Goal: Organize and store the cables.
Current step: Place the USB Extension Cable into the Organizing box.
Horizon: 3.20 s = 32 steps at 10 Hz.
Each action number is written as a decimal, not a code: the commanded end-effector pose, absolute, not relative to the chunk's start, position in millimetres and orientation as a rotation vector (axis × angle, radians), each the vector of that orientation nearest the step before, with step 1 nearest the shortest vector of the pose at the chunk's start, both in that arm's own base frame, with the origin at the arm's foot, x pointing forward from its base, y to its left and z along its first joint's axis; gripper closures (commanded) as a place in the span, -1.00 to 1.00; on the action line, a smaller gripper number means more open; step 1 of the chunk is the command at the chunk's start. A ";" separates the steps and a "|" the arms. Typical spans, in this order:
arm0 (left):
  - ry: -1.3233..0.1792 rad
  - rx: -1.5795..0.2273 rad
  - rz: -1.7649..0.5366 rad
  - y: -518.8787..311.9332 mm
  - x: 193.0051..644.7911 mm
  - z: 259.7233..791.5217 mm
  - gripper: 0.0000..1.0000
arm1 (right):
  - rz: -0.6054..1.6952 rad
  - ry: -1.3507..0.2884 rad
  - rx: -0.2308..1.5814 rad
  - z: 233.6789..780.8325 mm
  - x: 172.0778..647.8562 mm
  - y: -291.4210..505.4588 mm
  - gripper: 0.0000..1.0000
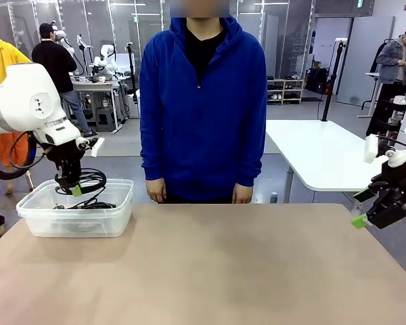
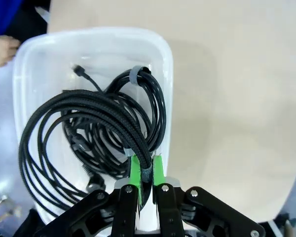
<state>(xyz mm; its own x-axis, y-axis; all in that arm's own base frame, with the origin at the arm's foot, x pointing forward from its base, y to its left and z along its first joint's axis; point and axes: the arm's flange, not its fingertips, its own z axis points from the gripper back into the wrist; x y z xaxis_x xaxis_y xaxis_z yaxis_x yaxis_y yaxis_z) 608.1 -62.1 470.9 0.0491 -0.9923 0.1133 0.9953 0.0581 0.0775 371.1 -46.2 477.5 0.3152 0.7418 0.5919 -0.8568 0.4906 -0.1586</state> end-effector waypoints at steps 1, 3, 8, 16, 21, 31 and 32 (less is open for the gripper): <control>-0.113 -0.122 -1.455 -62.5 628.4 465.9 0.78 | 1.045 -0.661 0.208 477.3 372.3 -44.3 -1.00; -0.071 -0.186 -1.415 -61.9 643.5 431.7 0.78 | 1.045 -0.661 0.208 477.3 372.3 -44.3 -1.00; -0.079 -0.186 -1.401 -57.9 638.2 427.6 0.10 | 1.045 -0.661 0.208 477.3 372.3 -44.3 -1.00; -0.121 -0.132 -1.368 -50.6 626.6 454.1 -1.00 | 1.045 -0.661 0.208 477.3 372.3 -44.3 -1.00; -0.120 -0.125 -1.381 -52.6 632.4 457.4 -1.00 | 1.045 -0.661 0.208 477.3 372.3 -44.3 -1.00; -0.120 -0.125 -1.381 -52.6 632.4 457.4 -1.00 | 1.045 -0.661 0.208 477.3 372.3 -44.3 -1.00; -0.120 -0.125 -1.381 -52.6 632.4 457.4 -1.00 | 1.045 -0.661 0.208 477.3 372.3 -44.3 -1.00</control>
